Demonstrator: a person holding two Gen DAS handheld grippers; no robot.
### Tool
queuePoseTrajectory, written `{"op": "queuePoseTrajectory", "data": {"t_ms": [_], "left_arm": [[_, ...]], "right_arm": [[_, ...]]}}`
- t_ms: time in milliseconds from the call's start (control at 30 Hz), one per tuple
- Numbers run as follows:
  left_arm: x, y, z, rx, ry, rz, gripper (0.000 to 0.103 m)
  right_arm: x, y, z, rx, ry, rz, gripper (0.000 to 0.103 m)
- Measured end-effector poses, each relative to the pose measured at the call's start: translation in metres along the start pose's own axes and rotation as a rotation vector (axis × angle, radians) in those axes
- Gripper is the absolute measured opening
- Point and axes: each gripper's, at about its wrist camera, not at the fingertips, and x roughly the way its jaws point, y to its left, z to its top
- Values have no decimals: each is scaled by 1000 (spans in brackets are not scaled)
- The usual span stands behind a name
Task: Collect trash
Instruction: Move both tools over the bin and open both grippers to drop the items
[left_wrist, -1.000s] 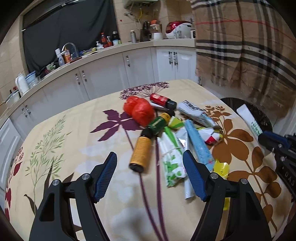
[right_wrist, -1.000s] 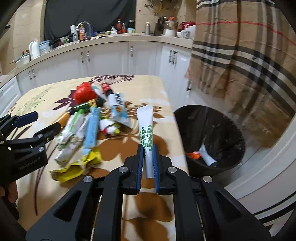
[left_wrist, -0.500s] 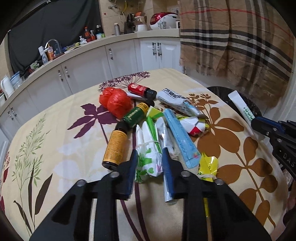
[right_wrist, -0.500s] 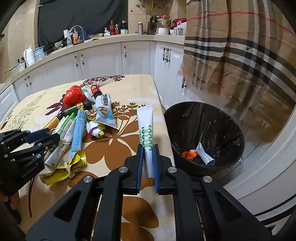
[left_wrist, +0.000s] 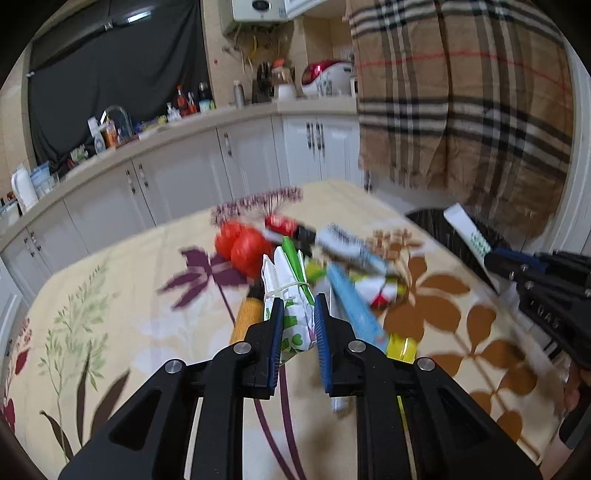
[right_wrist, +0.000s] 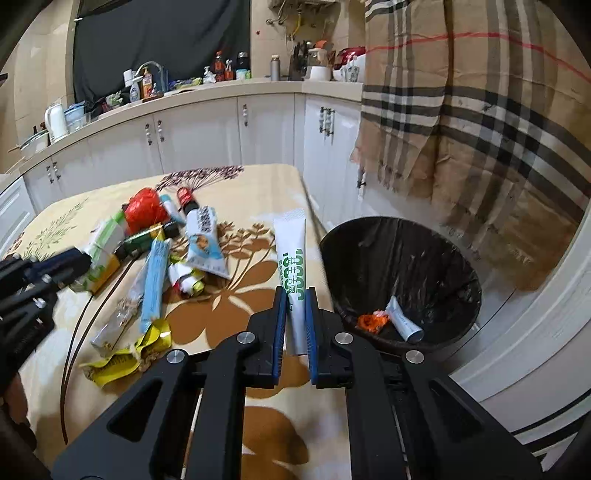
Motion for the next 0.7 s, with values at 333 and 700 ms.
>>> {"op": "queuePoseTrajectory", "data": {"t_ms": [333,700], "left_arm": [[22,-37,53,56,-111,-68,18],[66,-101,93,185,-131,-147,18]], "right_arm": [[4,-41,27,60,-79,-136,10],[37,-96,48,142,-91,-223,11]]}}
